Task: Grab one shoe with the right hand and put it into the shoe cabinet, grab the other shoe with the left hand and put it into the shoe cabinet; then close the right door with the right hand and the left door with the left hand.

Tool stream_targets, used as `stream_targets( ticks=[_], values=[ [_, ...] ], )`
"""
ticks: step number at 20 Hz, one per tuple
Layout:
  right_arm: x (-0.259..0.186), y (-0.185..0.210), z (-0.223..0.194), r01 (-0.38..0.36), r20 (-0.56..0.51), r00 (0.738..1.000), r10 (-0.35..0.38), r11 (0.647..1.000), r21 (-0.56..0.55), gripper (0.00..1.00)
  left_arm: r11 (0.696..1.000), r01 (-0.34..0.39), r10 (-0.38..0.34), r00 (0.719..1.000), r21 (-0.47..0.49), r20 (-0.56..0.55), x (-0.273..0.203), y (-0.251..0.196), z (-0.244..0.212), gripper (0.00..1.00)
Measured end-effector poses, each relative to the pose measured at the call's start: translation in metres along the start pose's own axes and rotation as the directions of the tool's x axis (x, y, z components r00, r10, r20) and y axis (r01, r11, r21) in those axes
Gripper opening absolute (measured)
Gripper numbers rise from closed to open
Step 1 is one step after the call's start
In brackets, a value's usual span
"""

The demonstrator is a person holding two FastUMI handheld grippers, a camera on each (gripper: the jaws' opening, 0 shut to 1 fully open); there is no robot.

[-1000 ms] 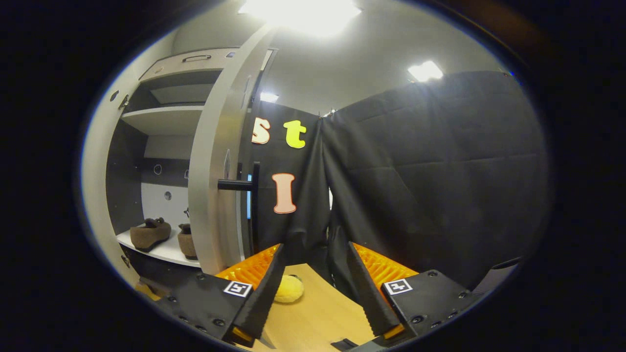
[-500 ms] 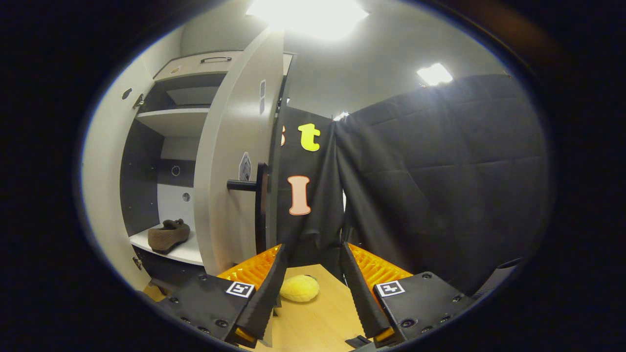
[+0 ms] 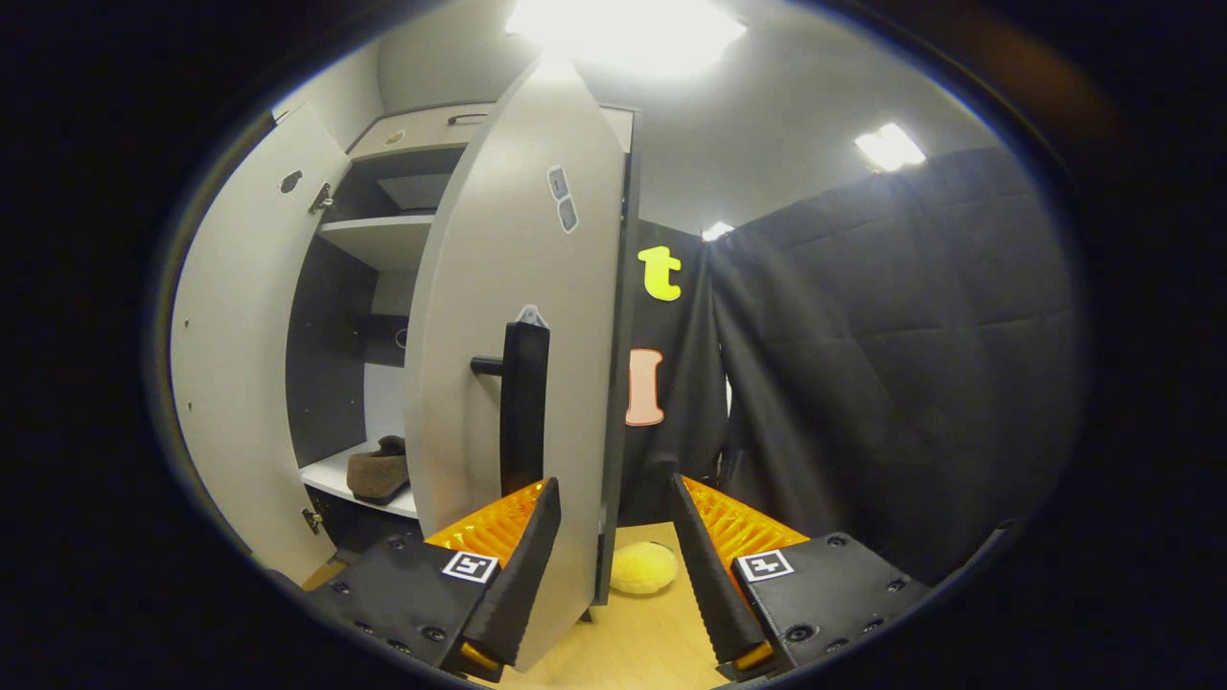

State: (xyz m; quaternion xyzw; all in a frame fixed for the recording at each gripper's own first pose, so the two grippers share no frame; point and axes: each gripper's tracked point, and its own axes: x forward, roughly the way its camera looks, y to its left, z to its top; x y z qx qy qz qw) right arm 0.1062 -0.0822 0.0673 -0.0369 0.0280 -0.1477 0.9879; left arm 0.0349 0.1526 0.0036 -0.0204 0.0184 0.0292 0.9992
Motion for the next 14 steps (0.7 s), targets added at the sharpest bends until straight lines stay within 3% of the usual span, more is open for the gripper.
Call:
stream_targets(
  ticks=[3, 5, 11, 14],
  values=[
    [0.008, 0.013, 0.0, -0.033, 0.008, 0.999, 0.033, 0.999, 0.013, 0.72, 0.999, -0.032, 0.032, 0.999, 0.006, 0.001, -0.007, 0.007, 0.003, 0.95],
    [0.014, 0.027, 0.0, -0.069, 0.009, 0.998, 0.069, 0.997, 0.031, 0.8, 0.999, -0.053, 0.053, 0.999, 0.012, -0.002, -0.01, 0.012, 0.005, 0.95],
    [0.031, 0.063, -0.002, -0.146, 0.008, 0.989, 0.146, 0.989, 0.035, 0.8, 0.995, -0.092, 0.092, 0.996, 0.031, -0.017, -0.014, 0.019, 0.005, 0.95],
    [0.034, 0.068, -0.003, -0.15, 0.016, 0.989, 0.15, 0.989, 0.004, 0.8, 0.995, -0.096, 0.096, 0.995, 0.034, -0.015, -0.014, 0.02, 0.006, 0.95]
  ],
)
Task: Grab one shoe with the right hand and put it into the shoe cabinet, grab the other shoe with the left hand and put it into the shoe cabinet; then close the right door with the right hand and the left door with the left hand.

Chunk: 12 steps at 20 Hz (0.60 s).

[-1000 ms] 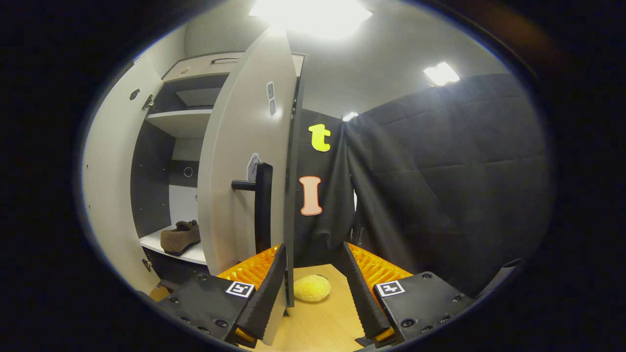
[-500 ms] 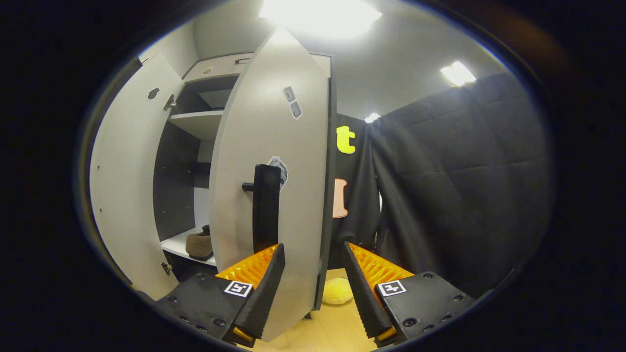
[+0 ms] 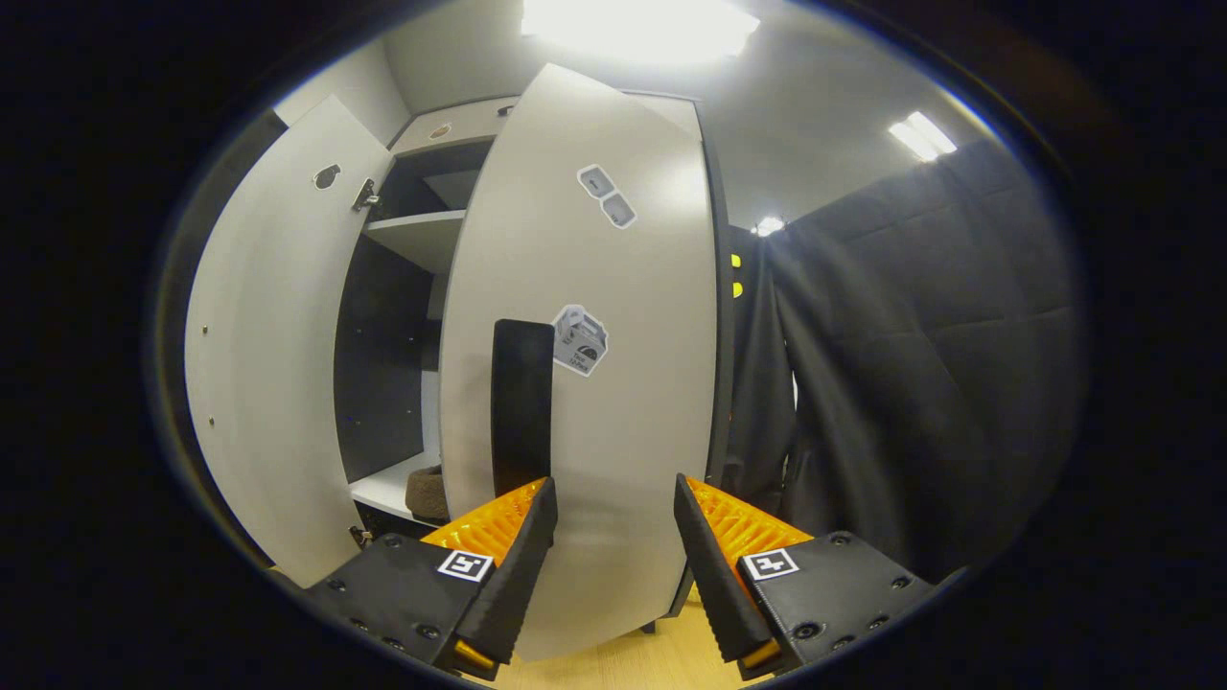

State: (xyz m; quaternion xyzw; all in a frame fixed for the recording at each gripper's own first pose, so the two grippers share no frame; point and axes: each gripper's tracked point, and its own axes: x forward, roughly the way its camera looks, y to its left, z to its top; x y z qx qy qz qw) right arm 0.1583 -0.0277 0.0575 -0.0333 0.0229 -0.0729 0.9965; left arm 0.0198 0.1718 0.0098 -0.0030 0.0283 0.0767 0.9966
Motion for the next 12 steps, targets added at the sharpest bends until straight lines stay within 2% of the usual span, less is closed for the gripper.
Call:
stream_targets(
  ticks=[4, 5, 12],
  values=[
    [0.0, 0.0, 0.001, -0.005, 0.008, 1.0, 0.005, 1.0, 0.01, 0.81, 1.0, 0.006, -0.006, 1.0, 0.008, -0.001, 0.001, 0.0, 0.001, 0.95],
    [-0.001, -0.001, 0.001, -0.004, 0.013, 1.0, 0.003, 1.0, 0.015, 0.98, 1.0, 0.01, -0.01, 1.0, 0.007, -0.004, 0.001, 0.0, 0.0, 0.95],
    [-0.035, -0.017, -0.019, -0.018, 0.004, 1.0, 0.018, 1.0, 0.01, 0.99, 1.0, 0.026, -0.026, 1.0, 0.01, 0.011, 0.002, 0.001, 0.009, 0.95]
  ],
)
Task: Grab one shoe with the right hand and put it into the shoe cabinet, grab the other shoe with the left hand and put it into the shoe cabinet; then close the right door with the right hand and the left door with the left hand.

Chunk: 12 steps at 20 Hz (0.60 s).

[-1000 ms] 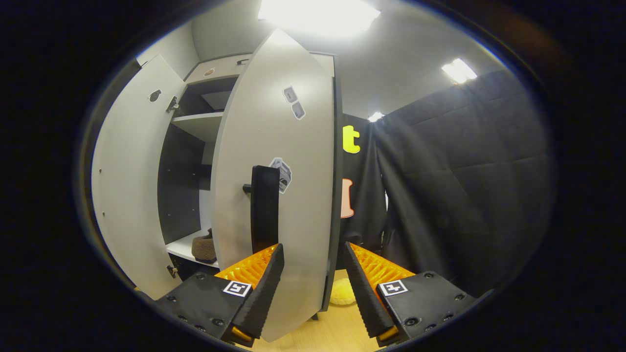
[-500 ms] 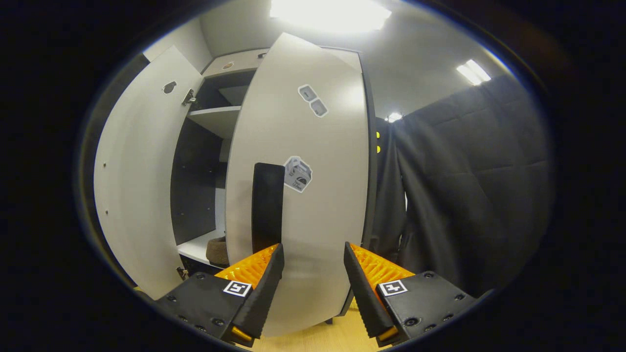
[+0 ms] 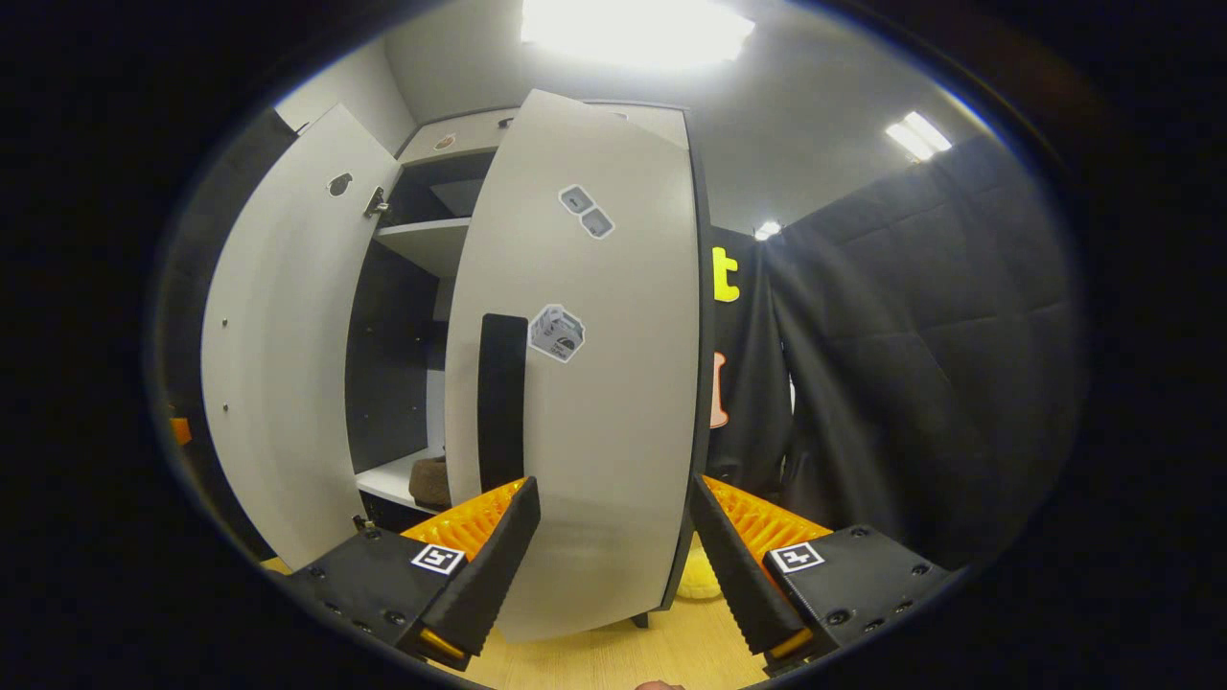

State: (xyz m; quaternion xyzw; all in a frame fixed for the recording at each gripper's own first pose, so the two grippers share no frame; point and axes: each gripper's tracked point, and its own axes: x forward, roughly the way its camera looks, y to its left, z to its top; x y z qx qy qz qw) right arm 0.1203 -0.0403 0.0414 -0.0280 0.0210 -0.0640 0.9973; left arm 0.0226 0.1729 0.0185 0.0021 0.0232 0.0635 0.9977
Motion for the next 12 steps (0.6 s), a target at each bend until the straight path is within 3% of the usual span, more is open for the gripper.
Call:
stream_targets(
  ticks=[6, 12],
  values=[
    [-0.017, -0.016, -0.027, 0.015, -0.053, 0.999, -0.015, 1.0, -0.005, 1.0, 1.0, -0.015, 0.014, 0.999, 0.01, 0.044, 0.069, 0.01, 0.032, 0.95],
    [-0.027, -0.032, -0.038, 0.035, -0.074, 0.997, -0.034, 0.999, 0.014, 0.99, 1.0, 0.002, -0.001, 0.999, -0.006, 0.05, 0.097, 0.002, 0.045, 0.95]
  ],
)
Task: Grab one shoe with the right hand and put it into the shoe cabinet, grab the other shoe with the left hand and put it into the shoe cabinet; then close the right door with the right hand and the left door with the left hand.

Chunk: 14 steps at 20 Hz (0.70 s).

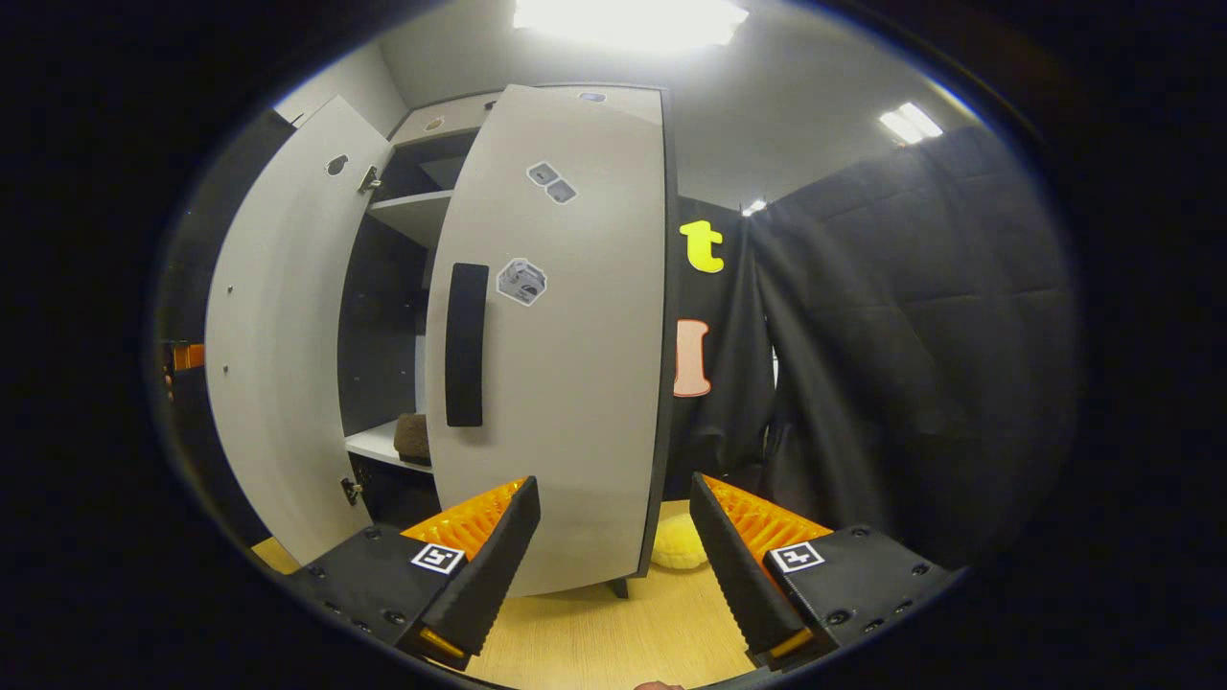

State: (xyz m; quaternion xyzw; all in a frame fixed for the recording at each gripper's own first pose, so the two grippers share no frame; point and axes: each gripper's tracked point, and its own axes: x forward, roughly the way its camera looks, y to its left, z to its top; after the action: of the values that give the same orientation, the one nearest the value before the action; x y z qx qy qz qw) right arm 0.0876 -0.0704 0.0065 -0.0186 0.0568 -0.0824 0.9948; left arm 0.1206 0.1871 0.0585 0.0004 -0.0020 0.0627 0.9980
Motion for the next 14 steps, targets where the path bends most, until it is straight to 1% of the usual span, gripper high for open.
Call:
stream_targets(
  ticks=[1, 2, 3, 4, 5, 7, 10, 12, 14],
  values=[
    [-0.001, -0.002, -0.002, 0.003, -0.004, 1.0, -0.003, 1.0, 0.003, 0.99, 1.0, 0.012, -0.012, 1.0, 0.001, -0.003, 0.001, -0.006, 0.0, 0.95],
    [-0.003, -0.005, -0.005, 0.007, -0.007, 1.0, -0.007, 1.0, 0.003, 0.99, 1.0, -0.001, 0.001, 1.0, 0.014, 0.0, 0.004, -0.006, 0.0, 0.88],
    [-0.004, -0.008, -0.007, 0.01, -0.009, 1.0, -0.01, 1.0, 0.002, 0.99, 1.0, -0.001, 0.001, 1.0, 0.03, 0.012, 0.001, -0.006, 0.004, 0.94],
    [-0.005, -0.009, -0.008, 0.012, -0.011, 1.0, -0.012, 1.0, 0.004, 0.99, 0.999, -0.002, 0.002, 1.0, 0.033, 0.015, 0.001, -0.006, 0.004, 0.94],
    [-0.005, -0.01, -0.01, 0.012, -0.013, 1.0, -0.012, 1.0, 0.006, 0.99, 1.0, -0.003, 0.003, 1.0, 0.025, 0.014, 0.001, -0.007, 0.004, 0.81],
    [-0.006, -0.01, -0.014, 0.012, -0.021, 1.0, -0.012, 1.0, 0.014, 0.99, 1.0, -0.004, 0.004, 1.0, 0.01, 0.008, 0.002, -0.009, 0.003, 0.81],
    [-0.01, -0.011, -0.017, 0.011, -0.026, 1.0, -0.011, 1.0, 0.014, 0.99, 1.0, 0.0, 0.0, 1.0, 0.025, 0.01, -0.003, -0.018, 0.006, 0.95],
    [-0.011, -0.014, -0.019, 0.017, -0.029, 0.999, -0.017, 1.0, 0.008, 0.99, 0.999, 0.019, -0.019, 1.0, 0.031, 0.016, -0.005, -0.027, 0.009, 0.94],
    [-0.01, -0.014, -0.019, 0.015, -0.032, 0.999, -0.014, 1.0, 0.02, 0.99, 0.998, 0.053, -0.054, 0.998, 0.031, 0.02, -0.006, -0.041, 0.009, 0.95]
  ],
)
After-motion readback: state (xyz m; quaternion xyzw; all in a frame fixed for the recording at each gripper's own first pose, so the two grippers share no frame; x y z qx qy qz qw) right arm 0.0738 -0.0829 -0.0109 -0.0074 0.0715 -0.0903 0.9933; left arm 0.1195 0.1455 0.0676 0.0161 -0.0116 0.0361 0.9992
